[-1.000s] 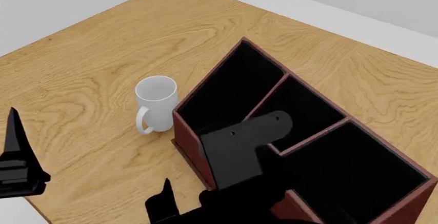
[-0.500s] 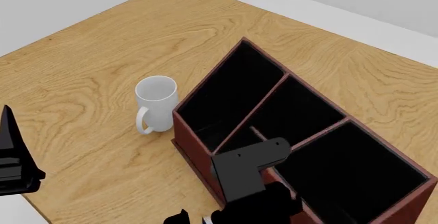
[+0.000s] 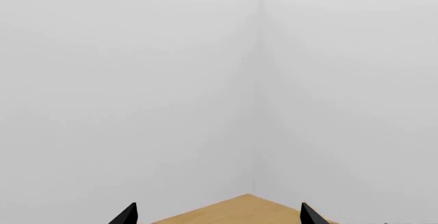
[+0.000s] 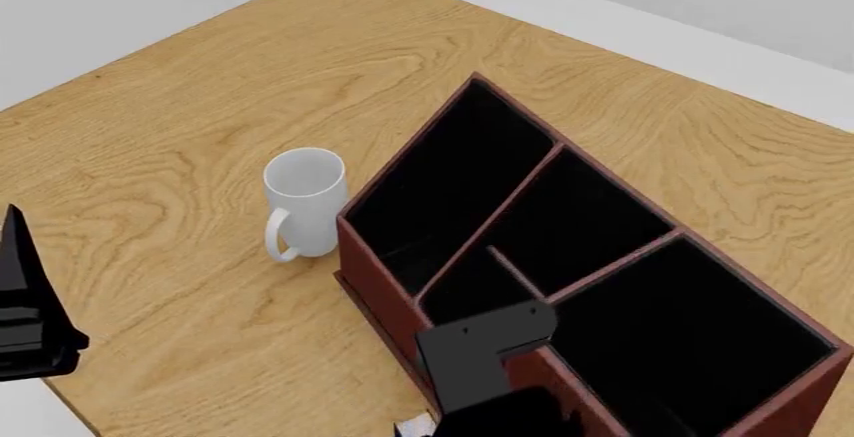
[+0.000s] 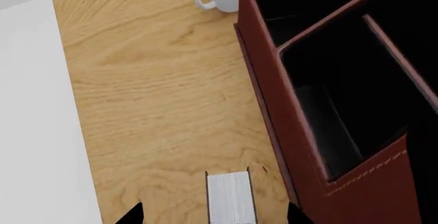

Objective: Pick up the book and place it in the right compartment of the caddy.

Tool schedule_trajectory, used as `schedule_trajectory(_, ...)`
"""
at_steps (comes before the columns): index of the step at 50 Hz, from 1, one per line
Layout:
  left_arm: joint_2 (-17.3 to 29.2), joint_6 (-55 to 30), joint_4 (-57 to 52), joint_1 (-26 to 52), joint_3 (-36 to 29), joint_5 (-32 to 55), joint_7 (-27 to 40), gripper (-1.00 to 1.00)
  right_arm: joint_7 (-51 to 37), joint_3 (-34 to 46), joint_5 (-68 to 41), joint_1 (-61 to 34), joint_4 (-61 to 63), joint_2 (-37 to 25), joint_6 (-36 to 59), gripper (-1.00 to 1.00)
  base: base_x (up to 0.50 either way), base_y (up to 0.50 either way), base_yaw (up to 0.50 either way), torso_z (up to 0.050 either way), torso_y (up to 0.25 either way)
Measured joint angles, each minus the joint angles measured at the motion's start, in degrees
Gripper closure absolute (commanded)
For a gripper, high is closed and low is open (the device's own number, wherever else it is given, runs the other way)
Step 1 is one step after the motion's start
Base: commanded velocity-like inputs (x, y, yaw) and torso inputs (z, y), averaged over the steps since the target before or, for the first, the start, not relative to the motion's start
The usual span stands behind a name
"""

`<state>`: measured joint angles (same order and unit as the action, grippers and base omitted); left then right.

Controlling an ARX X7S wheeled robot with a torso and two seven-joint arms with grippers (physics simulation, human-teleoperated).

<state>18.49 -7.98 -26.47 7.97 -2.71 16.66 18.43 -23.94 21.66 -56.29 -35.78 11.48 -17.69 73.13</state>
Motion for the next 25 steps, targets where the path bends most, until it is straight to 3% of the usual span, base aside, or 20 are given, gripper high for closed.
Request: schedule_trajectory(25,0.4,0.3,0.2,-0.1,-0.5,0.1,0.3,-1.00,6.5,6.8,5.9,-0.2,-10.8,0.5,-7.0,-1.00,0.00,0.00,0.00,0.000,0.000)
